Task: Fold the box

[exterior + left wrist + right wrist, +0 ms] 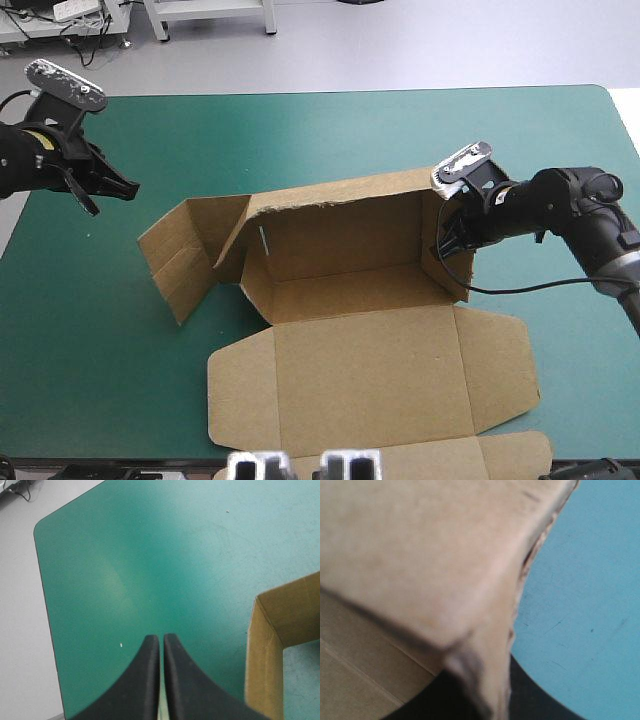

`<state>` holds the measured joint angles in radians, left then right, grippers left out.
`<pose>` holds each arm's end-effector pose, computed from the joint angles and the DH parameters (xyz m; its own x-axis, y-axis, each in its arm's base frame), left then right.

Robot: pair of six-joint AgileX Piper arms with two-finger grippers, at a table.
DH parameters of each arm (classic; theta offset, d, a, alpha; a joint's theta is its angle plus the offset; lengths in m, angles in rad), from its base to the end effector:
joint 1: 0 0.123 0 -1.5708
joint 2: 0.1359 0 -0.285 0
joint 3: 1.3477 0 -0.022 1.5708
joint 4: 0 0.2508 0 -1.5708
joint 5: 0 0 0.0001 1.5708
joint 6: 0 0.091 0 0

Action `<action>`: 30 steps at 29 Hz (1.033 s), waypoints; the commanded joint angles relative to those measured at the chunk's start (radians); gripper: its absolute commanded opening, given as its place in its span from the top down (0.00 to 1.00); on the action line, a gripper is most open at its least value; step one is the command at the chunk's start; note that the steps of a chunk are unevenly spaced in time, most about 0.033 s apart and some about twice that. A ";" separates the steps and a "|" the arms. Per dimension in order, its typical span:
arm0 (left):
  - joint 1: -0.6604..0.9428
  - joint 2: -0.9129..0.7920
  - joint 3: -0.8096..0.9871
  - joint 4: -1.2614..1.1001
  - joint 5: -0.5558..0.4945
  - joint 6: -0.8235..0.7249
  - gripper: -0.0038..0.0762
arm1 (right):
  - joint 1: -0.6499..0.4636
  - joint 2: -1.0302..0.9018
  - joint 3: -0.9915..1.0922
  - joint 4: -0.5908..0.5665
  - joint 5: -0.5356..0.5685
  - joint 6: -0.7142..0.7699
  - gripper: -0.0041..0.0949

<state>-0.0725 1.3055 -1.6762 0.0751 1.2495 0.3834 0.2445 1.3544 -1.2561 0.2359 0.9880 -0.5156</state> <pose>0.2421 -0.0111 0.4716 -0.6422 0.4427 -0.6258 0.3013 0.8965 0.3250 0.2647 0.0844 0.3518 -0.6220 -0.5340 -0.5727 -0.6202 0.7825 -0.0559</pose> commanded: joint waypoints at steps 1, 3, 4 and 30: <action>0.069 -0.027 -0.031 -0.064 -0.011 0.018 0.94 | -0.001 0.045 -0.027 -0.083 0.147 0.004 0.98; 0.091 -0.027 -0.031 -0.064 -0.007 0.018 0.94 | -0.001 0.105 -0.045 -0.097 0.147 0.004 0.98; 0.097 -0.027 -0.031 -0.069 0.000 0.018 0.94 | -0.001 0.138 -0.061 -0.097 0.147 0.008 0.98; 0.108 -0.027 0.018 -0.115 -0.005 0.072 0.94 | -0.001 0.472 -0.560 0.013 0.268 0.052 0.26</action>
<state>0.0321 1.3055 -1.6379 -0.0246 1.2506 0.4536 0.2435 1.9004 -1.7812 0.2389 1.2277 -0.4853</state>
